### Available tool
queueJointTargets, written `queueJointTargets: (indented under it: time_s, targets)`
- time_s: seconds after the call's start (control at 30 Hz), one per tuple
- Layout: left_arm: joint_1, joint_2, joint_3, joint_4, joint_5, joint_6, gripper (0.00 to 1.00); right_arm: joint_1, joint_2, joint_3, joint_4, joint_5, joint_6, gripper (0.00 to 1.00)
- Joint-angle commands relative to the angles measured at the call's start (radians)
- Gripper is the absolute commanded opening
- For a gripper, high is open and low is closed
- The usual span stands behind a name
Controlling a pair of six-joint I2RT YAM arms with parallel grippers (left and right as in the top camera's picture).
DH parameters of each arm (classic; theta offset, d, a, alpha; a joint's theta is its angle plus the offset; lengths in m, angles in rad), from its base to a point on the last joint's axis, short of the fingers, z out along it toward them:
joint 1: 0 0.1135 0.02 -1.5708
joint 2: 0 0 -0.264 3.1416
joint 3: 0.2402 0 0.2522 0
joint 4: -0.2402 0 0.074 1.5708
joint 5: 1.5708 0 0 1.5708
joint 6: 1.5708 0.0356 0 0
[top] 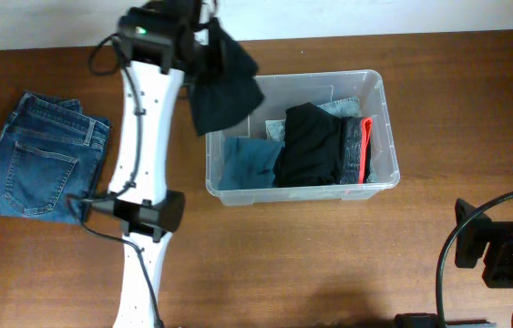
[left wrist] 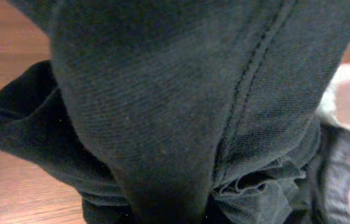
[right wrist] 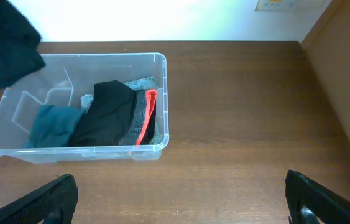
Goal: Pack container
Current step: 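Lift the black garment with the left gripper and carry over the bin, then lower the black garment into the bin and press it down with the left gripper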
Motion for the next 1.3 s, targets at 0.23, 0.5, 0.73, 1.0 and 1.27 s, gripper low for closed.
queueJointTargets:
  time_s: [0.23, 0.5, 0.73, 1.0, 1.27]
  targets:
    - [-0.133, -0.041, 0.000, -0.001, -0.004, 0.099, 0.01, -0.006, 0.003, 0.002, 0.004, 0.011, 0.006, 0.98]
    - [-0.134, -0.040, -0.112, 0.019, -0.004, 0.144, 0.00, -0.006, 0.003, 0.002, 0.004, 0.011, 0.006, 0.98]
    - [-0.134, -0.040, -0.248, 0.113, -0.004, 0.177, 0.01, -0.006, 0.003, 0.002, 0.004, 0.011, 0.006, 0.99]
    - [-0.134, -0.040, -0.407, 0.201, -0.031, 0.192, 0.01, -0.006, 0.003, 0.002, 0.004, 0.011, 0.006, 0.98]
    - [-0.134, -0.040, -0.547, 0.288, -0.064, 0.192, 0.01, -0.006, 0.003, 0.002, 0.004, 0.011, 0.006, 0.99]
